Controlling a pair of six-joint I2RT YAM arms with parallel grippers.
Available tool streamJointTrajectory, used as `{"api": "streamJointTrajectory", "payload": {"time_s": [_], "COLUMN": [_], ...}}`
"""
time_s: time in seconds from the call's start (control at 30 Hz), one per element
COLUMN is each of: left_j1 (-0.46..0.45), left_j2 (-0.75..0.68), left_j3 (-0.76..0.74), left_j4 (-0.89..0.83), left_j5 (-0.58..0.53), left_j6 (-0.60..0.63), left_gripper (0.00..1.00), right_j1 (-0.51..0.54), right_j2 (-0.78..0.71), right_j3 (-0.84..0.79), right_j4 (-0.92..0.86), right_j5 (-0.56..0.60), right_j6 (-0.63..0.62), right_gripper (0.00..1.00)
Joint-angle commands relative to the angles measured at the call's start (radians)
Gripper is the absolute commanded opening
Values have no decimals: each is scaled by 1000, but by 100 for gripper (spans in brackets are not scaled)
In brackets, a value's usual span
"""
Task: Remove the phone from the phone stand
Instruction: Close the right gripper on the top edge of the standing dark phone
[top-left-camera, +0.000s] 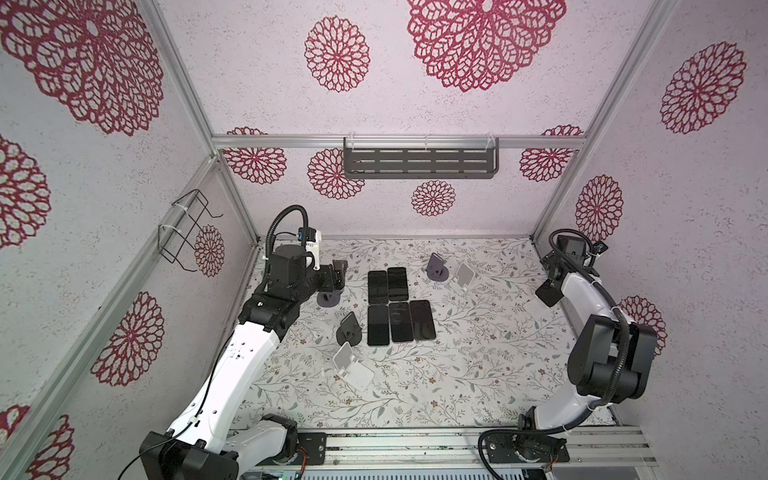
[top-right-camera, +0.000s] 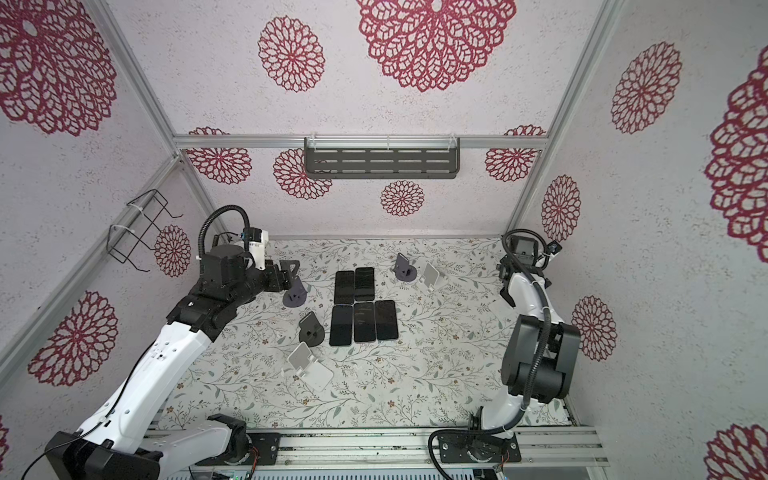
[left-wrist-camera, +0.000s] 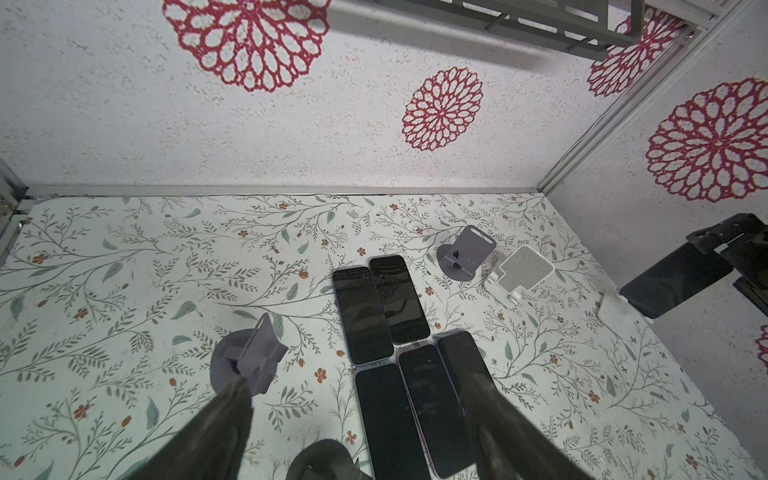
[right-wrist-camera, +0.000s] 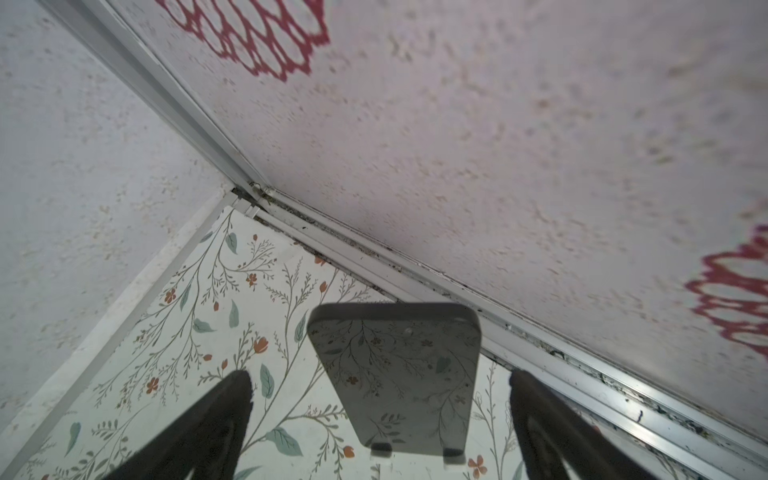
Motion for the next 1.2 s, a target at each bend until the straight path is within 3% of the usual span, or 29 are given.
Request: {"api": "streamJointTrajectory", "payload": {"time_s": [0.0, 0.6, 1.17], "left_j1": [-3, -2, -3], "left_j2": [-21, 6, 18], "left_j3": [3, 21, 31], "left_j4": [5, 16, 14], "left_j5": [-10, -8, -14], "left_j6": [-4, 1, 5], "left_gripper": [84, 84, 85], "right_j1": [2, 5, 4], "right_j2": [17, 118, 107], "right_j3": [50, 68, 32], "right_j4": [-34, 6, 52], "right_j5": [66, 42, -8], "right_j6": [29, 43, 16], "right_gripper": [99, 99, 75]}}
